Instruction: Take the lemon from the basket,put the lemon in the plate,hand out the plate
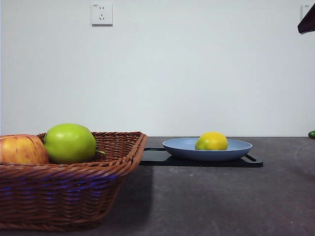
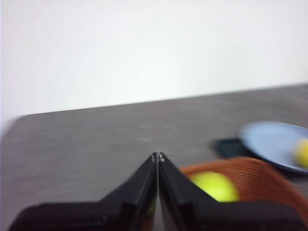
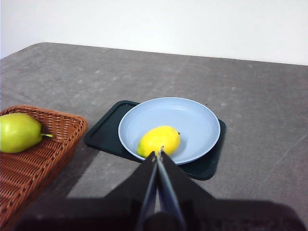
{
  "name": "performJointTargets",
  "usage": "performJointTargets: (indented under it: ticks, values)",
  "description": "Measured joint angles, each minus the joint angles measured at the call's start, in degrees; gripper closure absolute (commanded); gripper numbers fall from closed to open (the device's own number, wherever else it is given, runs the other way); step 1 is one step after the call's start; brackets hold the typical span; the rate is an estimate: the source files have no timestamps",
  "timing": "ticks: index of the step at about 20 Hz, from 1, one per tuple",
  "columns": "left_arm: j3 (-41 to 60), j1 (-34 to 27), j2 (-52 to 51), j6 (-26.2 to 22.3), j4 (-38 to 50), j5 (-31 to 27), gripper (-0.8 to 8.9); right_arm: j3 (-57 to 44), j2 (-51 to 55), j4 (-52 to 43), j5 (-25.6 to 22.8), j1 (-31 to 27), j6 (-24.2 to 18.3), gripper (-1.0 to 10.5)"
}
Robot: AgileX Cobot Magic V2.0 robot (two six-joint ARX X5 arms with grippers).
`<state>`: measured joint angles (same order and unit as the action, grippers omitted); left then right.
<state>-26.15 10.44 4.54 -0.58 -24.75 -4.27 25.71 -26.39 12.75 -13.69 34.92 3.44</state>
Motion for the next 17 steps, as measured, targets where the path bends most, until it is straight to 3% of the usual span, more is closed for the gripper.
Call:
performJointTargets:
  ticks: [5, 6, 17]
  values:
    - [4.7, -7.7, -2.4, -0.5, 1.5, -3.1, 8.05, 0.0, 0.0, 0.0, 0.0, 0.0, 0.0, 9.4]
    - [24.1, -11.1, -4.2, 1.8, 13.4, 4.5, 8.05, 0.0, 0.0, 0.0, 0.0, 0.0, 0.0, 9.4]
    - [24.8, -11.1, -4.3, 2.1, 13.3, 4.5, 8.05, 0.0, 0.0, 0.0, 0.0, 0.0, 0.0, 9.4]
